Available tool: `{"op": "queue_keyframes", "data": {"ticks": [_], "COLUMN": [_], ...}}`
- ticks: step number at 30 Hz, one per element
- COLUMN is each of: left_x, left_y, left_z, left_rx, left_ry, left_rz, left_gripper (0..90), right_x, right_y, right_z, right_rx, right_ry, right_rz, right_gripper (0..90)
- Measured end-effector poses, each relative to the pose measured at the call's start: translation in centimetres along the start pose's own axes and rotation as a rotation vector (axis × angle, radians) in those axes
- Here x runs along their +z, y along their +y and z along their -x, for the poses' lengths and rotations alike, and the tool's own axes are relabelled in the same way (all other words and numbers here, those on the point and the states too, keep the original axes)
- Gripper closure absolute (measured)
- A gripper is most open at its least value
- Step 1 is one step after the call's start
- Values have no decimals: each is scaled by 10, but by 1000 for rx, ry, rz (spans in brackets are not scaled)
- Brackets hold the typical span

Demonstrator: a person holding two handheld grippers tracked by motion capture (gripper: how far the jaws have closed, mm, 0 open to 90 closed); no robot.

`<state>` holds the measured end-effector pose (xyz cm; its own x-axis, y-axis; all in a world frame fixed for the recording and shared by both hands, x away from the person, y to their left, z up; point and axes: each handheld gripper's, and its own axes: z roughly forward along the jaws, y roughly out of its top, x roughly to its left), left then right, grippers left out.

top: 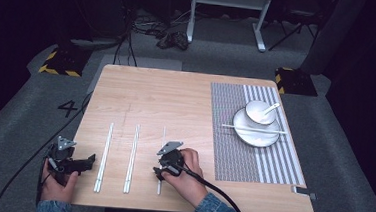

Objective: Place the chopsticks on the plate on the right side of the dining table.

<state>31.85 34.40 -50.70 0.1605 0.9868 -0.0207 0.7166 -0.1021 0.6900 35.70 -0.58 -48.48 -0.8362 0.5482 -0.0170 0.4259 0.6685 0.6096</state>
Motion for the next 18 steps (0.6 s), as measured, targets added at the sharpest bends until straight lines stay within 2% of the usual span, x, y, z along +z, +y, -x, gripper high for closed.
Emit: {"op": "queue_keyframes", "data": {"ticks": [6,10,18], "left_x": [0,0,0], "left_y": [0,0,0], "left_z": [0,0,0], "left_rx": [0,-1,0], "left_ry": [1,0,0], "left_rz": [0,-1,-1], "left_gripper": [1,1,1], "right_x": [-2,-7,-21], "right_y": [-6,-10,-25], "right_z": [6,15,41], "right_rx": [16,25,60], "right_ry": [-3,-22,-65], "right_rz": [-8,-14,-45], "right_gripper": [338,349,377]}}
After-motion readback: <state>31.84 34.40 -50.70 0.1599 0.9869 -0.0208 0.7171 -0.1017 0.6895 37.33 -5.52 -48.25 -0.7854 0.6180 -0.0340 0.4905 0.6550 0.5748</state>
